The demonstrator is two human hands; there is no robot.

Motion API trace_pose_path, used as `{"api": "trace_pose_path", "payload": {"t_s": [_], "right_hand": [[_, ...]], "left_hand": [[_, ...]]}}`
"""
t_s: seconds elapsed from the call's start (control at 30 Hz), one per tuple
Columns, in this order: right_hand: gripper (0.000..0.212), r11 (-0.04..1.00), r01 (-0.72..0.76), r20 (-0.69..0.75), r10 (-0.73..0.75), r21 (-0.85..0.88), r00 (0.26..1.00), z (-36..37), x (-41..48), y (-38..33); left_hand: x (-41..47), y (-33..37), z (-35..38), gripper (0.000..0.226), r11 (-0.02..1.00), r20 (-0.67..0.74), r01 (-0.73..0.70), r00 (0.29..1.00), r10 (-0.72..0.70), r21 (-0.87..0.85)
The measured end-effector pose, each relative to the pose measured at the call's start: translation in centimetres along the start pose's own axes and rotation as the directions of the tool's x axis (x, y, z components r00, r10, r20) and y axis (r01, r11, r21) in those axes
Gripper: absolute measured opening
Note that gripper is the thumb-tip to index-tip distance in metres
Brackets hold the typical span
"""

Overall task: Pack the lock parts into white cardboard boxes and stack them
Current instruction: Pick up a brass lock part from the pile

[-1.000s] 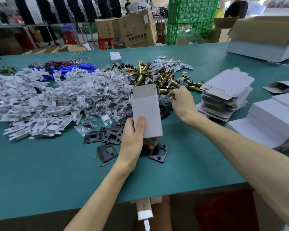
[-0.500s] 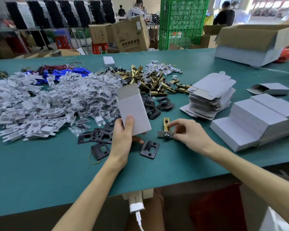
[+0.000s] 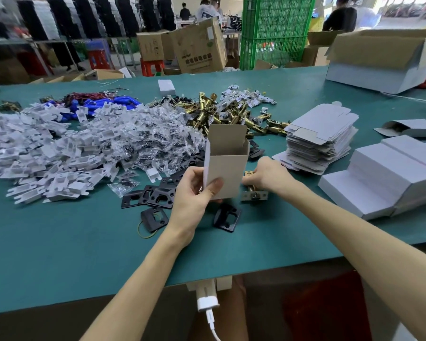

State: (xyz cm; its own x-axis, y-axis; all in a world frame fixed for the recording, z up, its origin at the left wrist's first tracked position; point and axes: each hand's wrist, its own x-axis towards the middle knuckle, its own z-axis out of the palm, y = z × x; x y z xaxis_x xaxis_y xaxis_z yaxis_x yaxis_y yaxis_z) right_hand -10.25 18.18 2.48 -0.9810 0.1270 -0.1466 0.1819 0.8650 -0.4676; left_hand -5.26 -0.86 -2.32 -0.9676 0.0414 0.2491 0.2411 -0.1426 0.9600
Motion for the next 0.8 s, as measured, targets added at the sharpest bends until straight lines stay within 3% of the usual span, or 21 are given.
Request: {"api": "trace_pose_path", "payload": {"t_s": [0.1, 0.27, 0.33, 0.53, 0.7, 0.8], "right_hand": [[0.037, 1.000, 0.018, 0.032, -0.019, 0.015, 0.999, -0.1, 0.3, 0.1], [0.015, 0.941, 0.087, 0.077, -0.118, 0.326, 0.990, -1.8, -0.7, 2.5], [0.018, 0.884, 0.115, 0.053, -0.156, 0.453, 0.986, -3.2, -1.8, 3.2], [0.020, 0.732, 0.318, -0.128, -0.305, 0.602, 0.944, -6.9, -5.7, 3.1], [0.027, 0.484, 0.507, -0.327, -0.410, 0.714, 0.851, -10.1, -7.9, 0.5], [0.022, 0.528, 0.602, -0.435, -0.416, 0.600, 0.799, -10.4, -7.8, -1.3]], "left_hand": [[0.0, 0.0, 0.1, 0.027, 1.000, 0.016, -0.008, 1.000, 0.007, 0.029], [-0.1, 0.1, 0.1, 0.035, 0.998, 0.029, 0.005, 1.000, -0.007, 0.068], [-0.2, 0.2, 0.1, 0.040, 0.997, 0.034, -0.002, 0.999, -0.001, 0.074], [-0.2, 0.2, 0.2, 0.034, 0.998, 0.050, 0.008, 0.999, -0.011, 0.059], [-0.1, 0.1, 0.2, 0.031, 0.996, 0.060, 0.035, 0.997, -0.040, 0.086], [-0.2, 0.2, 0.3, 0.041, 0.996, 0.086, 0.042, 0.995, -0.049, 0.080]]}}
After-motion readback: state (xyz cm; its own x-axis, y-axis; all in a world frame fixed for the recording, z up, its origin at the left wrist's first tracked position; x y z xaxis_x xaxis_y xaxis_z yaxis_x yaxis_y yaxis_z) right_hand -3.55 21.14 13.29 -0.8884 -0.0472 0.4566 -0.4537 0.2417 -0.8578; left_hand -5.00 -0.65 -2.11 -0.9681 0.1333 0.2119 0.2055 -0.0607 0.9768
